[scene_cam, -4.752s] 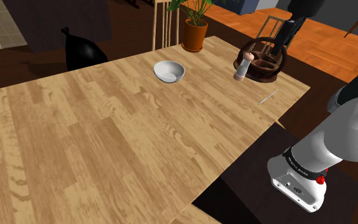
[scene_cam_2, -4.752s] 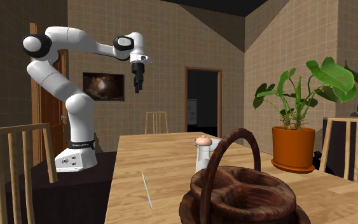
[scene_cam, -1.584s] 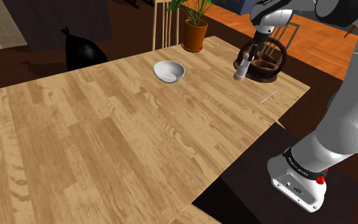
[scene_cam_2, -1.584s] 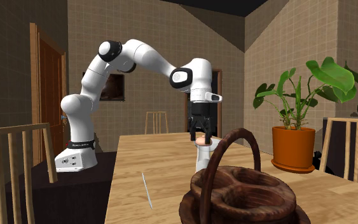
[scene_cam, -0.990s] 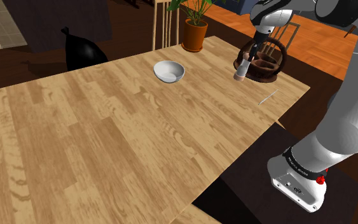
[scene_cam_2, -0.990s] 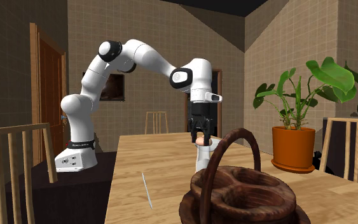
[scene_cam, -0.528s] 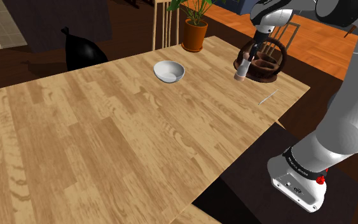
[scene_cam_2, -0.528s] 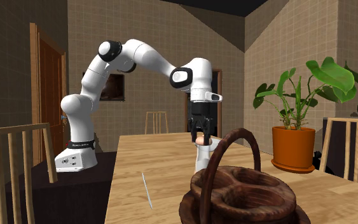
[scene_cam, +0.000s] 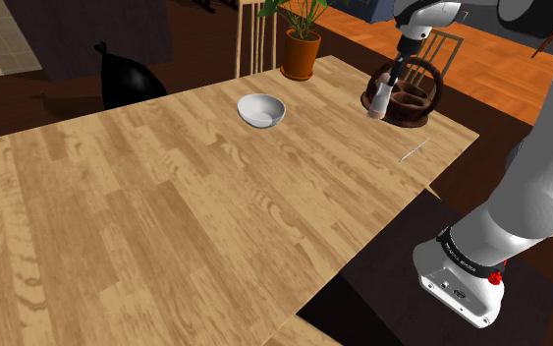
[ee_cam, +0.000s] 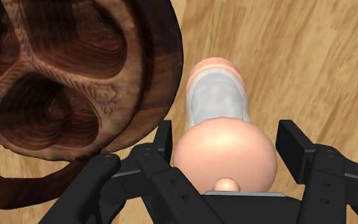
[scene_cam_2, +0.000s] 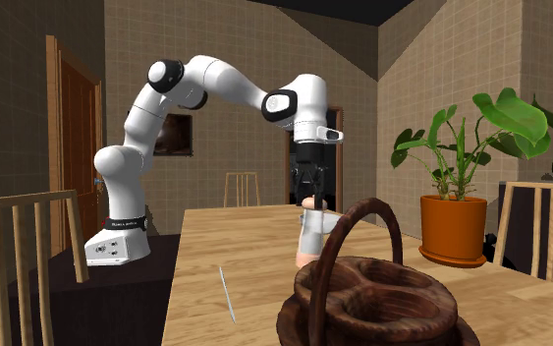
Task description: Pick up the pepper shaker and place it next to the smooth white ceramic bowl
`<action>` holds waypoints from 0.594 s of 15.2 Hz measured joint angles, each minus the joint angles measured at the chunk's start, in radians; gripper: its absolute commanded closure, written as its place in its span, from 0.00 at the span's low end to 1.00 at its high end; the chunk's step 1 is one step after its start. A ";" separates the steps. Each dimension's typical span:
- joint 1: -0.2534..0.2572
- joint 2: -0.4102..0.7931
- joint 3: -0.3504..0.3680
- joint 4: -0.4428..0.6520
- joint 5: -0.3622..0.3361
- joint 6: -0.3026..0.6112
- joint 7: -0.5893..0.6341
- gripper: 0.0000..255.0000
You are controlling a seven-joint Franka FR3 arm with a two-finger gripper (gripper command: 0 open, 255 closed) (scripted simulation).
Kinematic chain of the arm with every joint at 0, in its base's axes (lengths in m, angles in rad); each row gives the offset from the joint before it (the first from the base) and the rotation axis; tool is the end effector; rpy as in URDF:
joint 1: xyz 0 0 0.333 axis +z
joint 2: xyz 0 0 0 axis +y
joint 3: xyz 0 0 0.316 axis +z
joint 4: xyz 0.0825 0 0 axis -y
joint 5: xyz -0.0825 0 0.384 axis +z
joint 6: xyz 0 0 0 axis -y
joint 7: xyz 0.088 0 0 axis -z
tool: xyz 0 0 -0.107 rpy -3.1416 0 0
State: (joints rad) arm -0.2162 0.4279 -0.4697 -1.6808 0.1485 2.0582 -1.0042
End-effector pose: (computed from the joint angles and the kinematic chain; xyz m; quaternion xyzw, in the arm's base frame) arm 0.5354 -0.3859 0.3748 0.9895 0.1418 -0.0221 0.0188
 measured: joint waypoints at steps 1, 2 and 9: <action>0.002 -0.005 -0.001 0.008 -0.003 -0.012 0.003 1.00; 0.002 -0.009 -0.002 0.017 -0.005 -0.024 0.004 1.00; 0.006 -0.041 -0.010 0.068 -0.022 -0.105 0.012 1.00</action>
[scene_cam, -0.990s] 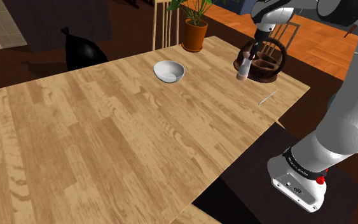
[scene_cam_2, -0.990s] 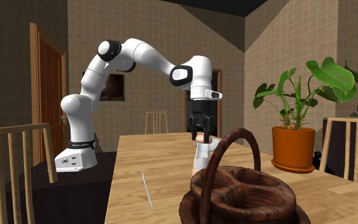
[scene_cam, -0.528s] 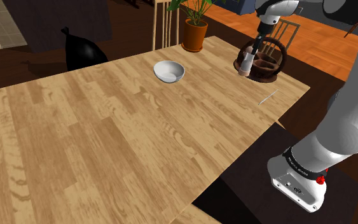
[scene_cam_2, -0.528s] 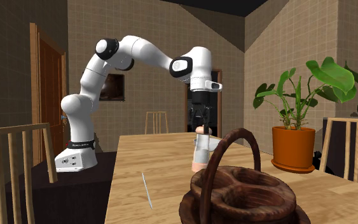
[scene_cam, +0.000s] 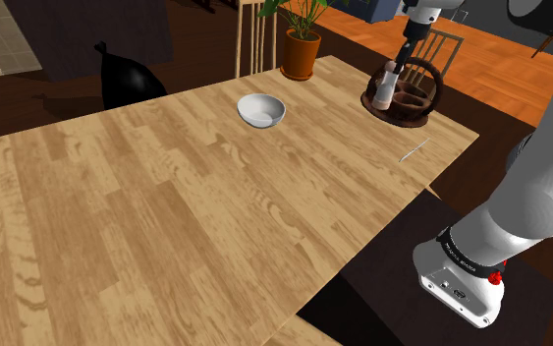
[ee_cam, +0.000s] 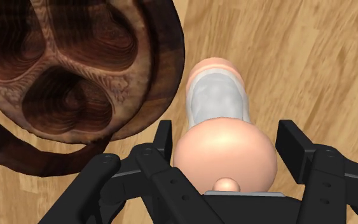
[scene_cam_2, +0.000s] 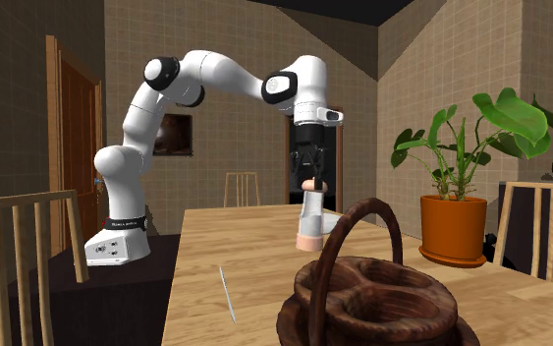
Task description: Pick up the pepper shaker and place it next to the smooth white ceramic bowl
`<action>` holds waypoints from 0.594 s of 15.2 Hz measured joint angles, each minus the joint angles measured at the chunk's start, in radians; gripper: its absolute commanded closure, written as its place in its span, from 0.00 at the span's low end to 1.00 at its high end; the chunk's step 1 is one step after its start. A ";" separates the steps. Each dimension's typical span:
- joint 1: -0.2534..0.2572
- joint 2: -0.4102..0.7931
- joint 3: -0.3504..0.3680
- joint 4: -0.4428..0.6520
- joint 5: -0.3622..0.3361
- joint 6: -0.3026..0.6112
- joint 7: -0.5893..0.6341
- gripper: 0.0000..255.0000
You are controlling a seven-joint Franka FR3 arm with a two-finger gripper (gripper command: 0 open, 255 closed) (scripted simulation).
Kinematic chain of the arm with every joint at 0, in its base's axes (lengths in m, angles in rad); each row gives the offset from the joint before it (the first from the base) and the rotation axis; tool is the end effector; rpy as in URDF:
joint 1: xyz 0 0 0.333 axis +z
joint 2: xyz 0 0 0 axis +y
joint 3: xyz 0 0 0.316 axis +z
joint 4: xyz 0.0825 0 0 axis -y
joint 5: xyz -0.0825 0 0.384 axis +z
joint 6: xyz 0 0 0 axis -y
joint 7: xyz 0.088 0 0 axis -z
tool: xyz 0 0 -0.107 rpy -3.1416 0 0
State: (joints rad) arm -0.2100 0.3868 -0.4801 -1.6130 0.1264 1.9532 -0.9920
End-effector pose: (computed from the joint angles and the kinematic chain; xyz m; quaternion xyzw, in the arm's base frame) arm 0.5359 -0.3845 0.4230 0.9895 0.1418 -0.0221 0.0188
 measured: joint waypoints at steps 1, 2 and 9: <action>-0.001 -0.001 -0.001 0.012 -0.001 -0.013 0.000 1.00; -0.002 -0.003 -0.001 0.025 -0.002 -0.026 0.000 1.00; -0.005 -0.018 -0.007 0.100 -0.011 -0.115 0.003 1.00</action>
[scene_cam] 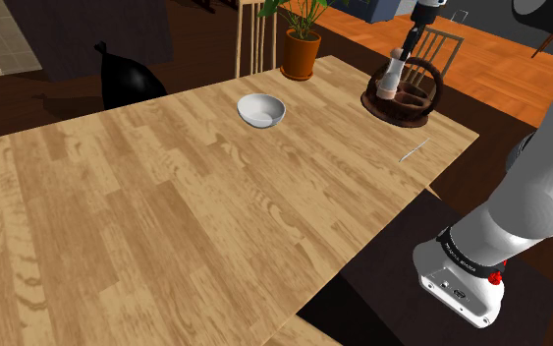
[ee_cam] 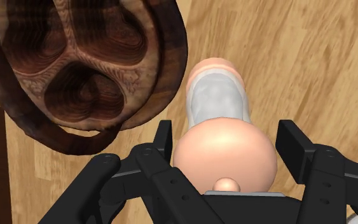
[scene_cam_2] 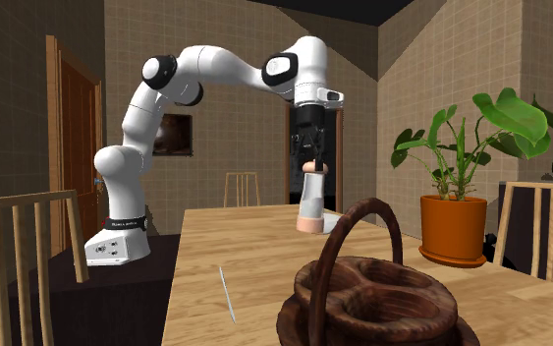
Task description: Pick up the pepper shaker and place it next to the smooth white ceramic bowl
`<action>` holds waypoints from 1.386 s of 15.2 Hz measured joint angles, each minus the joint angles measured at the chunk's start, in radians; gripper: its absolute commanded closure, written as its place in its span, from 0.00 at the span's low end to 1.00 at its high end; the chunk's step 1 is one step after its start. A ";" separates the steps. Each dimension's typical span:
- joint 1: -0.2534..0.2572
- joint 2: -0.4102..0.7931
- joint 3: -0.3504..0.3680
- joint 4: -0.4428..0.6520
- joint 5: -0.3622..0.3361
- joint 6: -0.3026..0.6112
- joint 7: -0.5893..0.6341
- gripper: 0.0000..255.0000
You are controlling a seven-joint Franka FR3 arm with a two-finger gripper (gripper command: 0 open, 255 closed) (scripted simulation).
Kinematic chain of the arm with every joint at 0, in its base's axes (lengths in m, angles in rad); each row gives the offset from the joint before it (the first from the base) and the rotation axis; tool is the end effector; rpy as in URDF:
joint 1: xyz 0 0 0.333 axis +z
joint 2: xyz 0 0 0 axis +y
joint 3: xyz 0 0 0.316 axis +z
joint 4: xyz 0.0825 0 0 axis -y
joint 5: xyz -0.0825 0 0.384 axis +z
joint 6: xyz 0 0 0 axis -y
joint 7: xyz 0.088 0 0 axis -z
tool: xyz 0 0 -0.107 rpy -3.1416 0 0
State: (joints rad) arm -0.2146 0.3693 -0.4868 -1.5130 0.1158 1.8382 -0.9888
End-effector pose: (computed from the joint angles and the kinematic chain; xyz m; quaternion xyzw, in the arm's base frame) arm 0.5367 -0.3857 0.4712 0.9895 0.1418 -0.0220 0.0189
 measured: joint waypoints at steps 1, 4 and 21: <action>-0.002 0.001 0.000 0.015 0.000 -0.015 -0.001 1.00; -0.004 -0.002 -0.002 0.050 -0.001 -0.051 0.000 1.00; -0.043 0.034 -0.007 0.334 0.014 -0.299 -0.009 1.00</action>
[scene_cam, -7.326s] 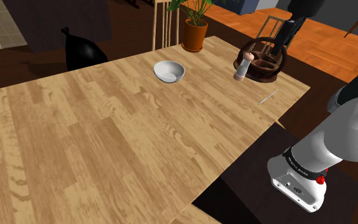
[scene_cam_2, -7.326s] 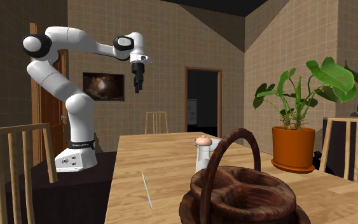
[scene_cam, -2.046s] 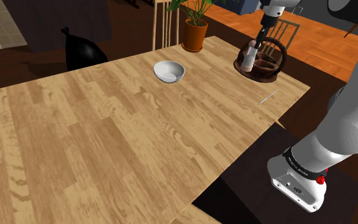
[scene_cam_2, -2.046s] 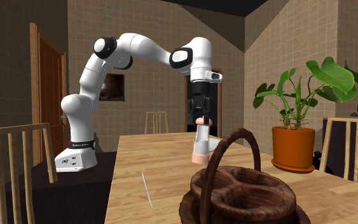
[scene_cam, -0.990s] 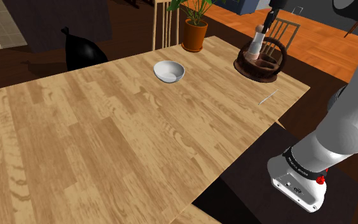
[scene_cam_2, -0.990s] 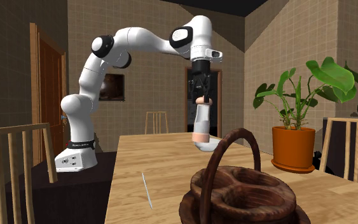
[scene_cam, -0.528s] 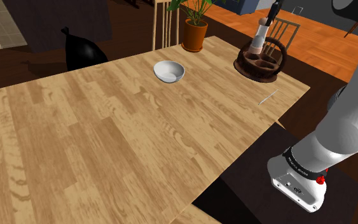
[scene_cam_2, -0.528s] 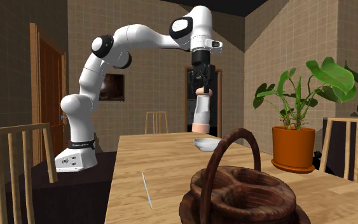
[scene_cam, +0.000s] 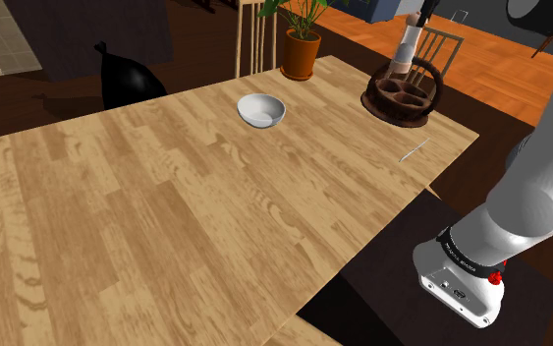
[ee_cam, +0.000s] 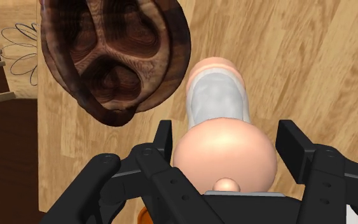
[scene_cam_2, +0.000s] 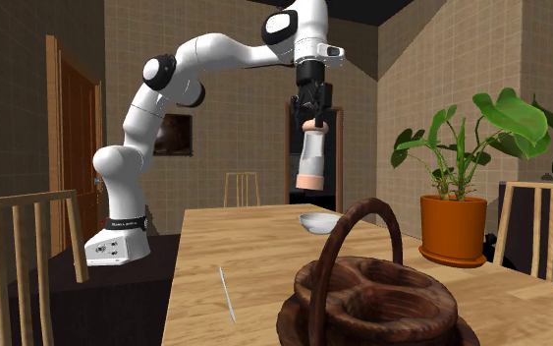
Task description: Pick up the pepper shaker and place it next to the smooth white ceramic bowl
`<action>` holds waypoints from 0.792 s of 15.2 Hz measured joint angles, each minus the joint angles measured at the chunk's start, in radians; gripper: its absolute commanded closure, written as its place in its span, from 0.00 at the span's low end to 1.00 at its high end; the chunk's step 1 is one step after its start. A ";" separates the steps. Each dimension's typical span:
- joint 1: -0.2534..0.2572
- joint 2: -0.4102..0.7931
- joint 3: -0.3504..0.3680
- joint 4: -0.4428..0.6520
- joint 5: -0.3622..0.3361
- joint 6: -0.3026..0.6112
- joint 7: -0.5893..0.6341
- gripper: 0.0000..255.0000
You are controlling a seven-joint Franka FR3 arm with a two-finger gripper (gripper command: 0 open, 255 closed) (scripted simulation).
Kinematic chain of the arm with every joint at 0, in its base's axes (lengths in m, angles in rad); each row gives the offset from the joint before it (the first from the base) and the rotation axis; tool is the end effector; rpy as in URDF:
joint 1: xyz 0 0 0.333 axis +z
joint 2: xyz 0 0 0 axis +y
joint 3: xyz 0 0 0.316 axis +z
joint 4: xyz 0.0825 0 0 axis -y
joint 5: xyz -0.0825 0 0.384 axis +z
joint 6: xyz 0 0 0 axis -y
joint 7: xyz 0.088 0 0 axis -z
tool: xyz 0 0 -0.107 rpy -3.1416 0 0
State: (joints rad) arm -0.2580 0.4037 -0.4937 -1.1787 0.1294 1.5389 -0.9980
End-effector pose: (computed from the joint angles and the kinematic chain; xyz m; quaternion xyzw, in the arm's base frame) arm 0.5359 -0.3861 0.5814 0.9895 0.1418 -0.0219 0.0190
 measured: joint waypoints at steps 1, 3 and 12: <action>-0.005 0.007 0.000 0.027 0.003 -0.020 0.000 1.00; -0.003 0.017 0.003 0.051 0.006 -0.036 0.008 1.00; 0.149 -0.008 0.051 -0.057 -0.020 0.044 0.187 1.00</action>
State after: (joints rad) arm -0.1090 0.3952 -0.4431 -1.2356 0.1092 1.5832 -0.8112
